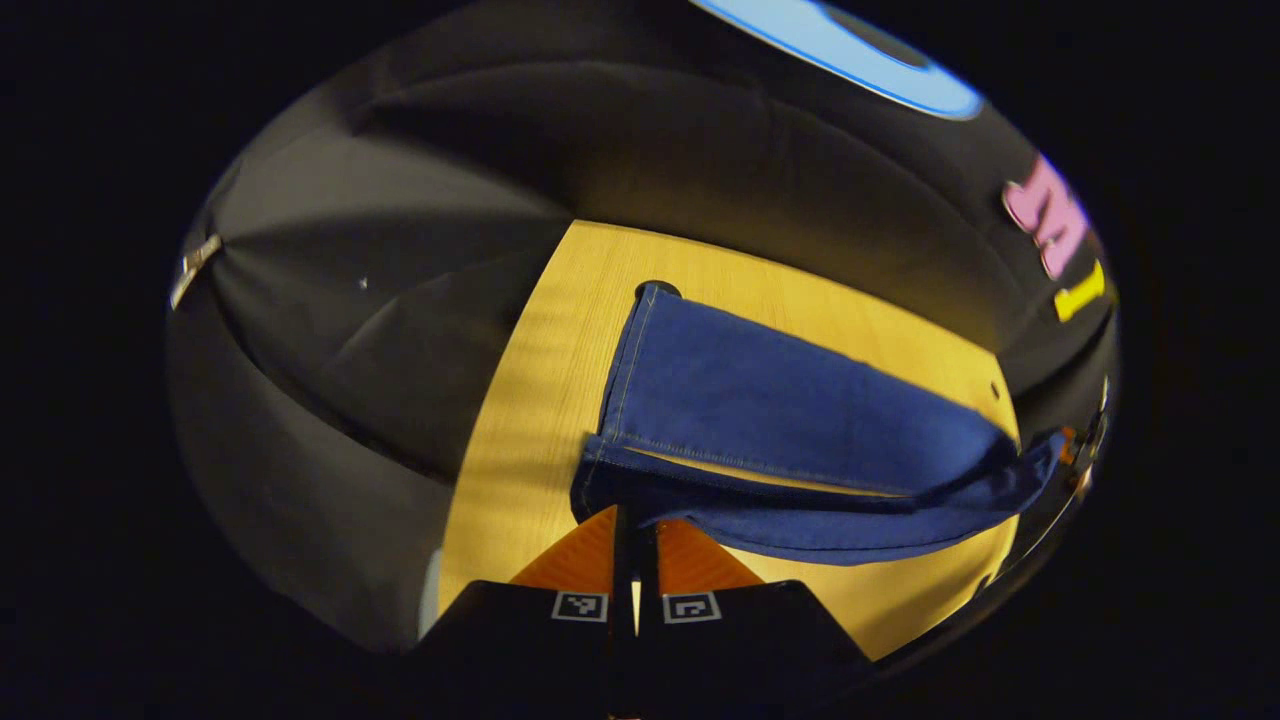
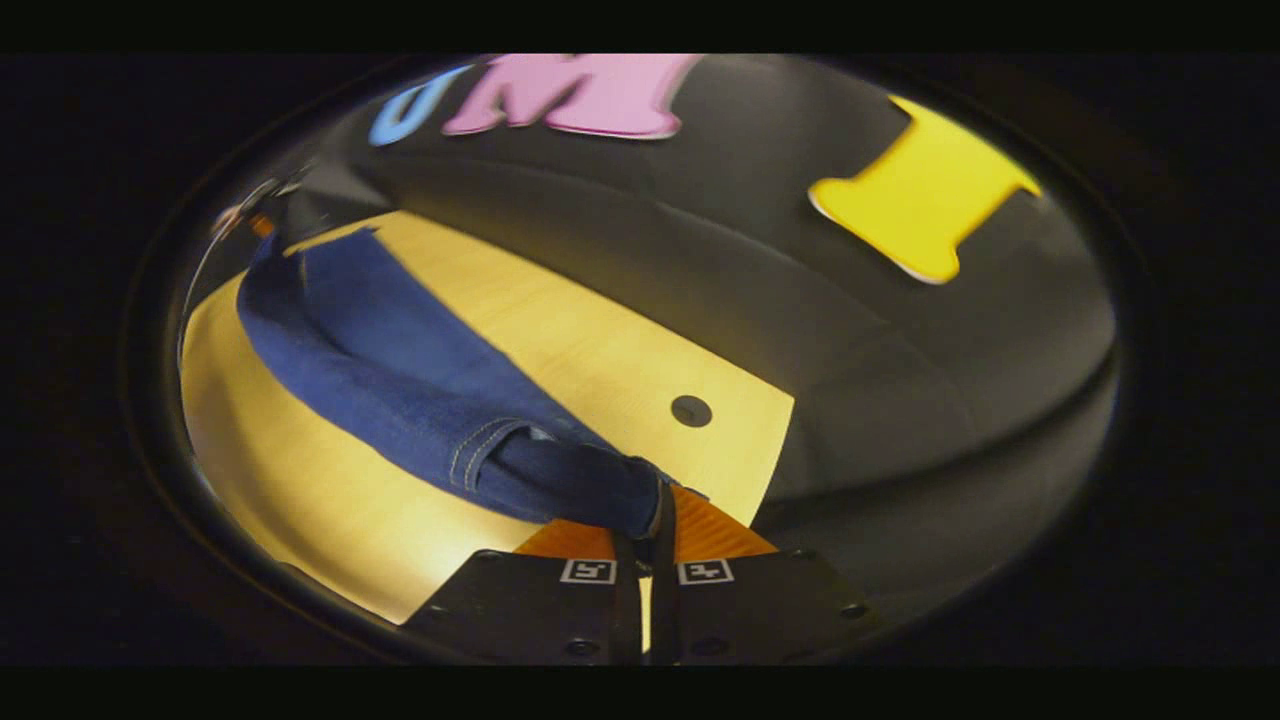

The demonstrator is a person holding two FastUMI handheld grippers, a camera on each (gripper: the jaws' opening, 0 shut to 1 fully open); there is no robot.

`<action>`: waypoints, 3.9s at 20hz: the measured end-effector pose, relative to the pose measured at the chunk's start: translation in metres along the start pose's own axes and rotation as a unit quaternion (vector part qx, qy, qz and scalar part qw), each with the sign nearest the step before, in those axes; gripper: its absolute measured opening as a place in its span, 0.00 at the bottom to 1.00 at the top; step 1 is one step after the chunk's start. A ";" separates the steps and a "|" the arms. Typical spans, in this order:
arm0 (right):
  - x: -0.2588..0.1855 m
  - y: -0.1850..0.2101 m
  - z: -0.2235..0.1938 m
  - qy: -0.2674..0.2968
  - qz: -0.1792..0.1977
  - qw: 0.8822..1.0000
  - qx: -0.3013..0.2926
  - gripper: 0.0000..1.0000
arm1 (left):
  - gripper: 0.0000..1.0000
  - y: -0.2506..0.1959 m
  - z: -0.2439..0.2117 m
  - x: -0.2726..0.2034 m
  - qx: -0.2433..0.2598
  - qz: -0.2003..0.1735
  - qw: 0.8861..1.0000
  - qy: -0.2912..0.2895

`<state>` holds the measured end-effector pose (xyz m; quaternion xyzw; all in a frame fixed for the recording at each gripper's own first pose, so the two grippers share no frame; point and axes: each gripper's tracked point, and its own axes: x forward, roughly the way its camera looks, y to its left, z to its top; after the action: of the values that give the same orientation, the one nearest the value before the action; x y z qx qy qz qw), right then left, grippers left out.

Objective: Grasp the waist and the cuffs of the jeans and fold them to make the two legs overlap; first hold the waist and fold one-third of the jeans toward the cuffs, then hold the cuffs and fold the remaining one-third in the same direction to finish folding.

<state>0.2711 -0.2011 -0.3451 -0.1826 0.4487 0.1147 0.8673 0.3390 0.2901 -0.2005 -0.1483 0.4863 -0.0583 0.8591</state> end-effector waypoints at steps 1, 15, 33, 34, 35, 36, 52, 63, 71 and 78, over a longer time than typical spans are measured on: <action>0.010 -0.005 0.004 0.010 -0.005 1.000 0.029 0.12 | 0.06 0.000 0.013 -0.009 -0.024 -0.003 1.000 -0.004; 0.050 -0.037 0.017 -0.037 -0.116 0.940 0.320 0.99 | 0.96 -0.027 0.099 -0.182 0.062 0.081 0.962 -0.254; 0.091 -0.027 -0.052 -0.108 -0.177 0.845 0.493 0.98 | 0.97 -0.245 -0.063 -0.292 0.072 -0.063 0.938 -0.333; 0.091 -0.026 -0.052 -0.108 -0.174 0.845 0.494 0.98 | 0.97 -0.250 -0.064 -0.293 0.075 -0.064 0.938 -0.332; 0.088 -0.029 -0.050 -0.116 -0.180 0.846 0.488 0.99 | 0.97 -0.255 -0.064 -0.291 0.078 -0.067 0.938 -0.332; 0.090 -0.027 -0.052 -0.114 -0.178 0.848 0.485 0.98 | 0.97 -0.259 -0.063 -0.291 0.078 -0.070 0.937 -0.332; 0.094 -0.015 -0.028 -0.142 -0.177 0.873 0.432 0.09 | 0.96 -0.266 -0.091 -0.262 0.003 -0.090 0.945 -0.315; -0.044 0.020 0.091 -0.291 -0.137 0.909 0.267 0.09 | 0.96 -0.234 -0.100 -0.264 -0.044 -0.093 0.939 -0.328; -0.076 0.048 0.101 -0.335 -0.038 0.927 0.163 0.08 | 0.96 -0.158 -0.085 -0.274 -0.073 -0.066 0.925 -0.368; -0.061 0.062 0.082 -0.309 0.049 0.943 0.117 0.08 | 0.96 -0.099 -0.070 -0.253 -0.070 -0.049 0.924 -0.373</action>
<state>0.2739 -0.1127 -0.2648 -0.0130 0.1776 0.1541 0.9719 0.1519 0.2440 0.0032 -0.2431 0.1253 -0.0068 0.9618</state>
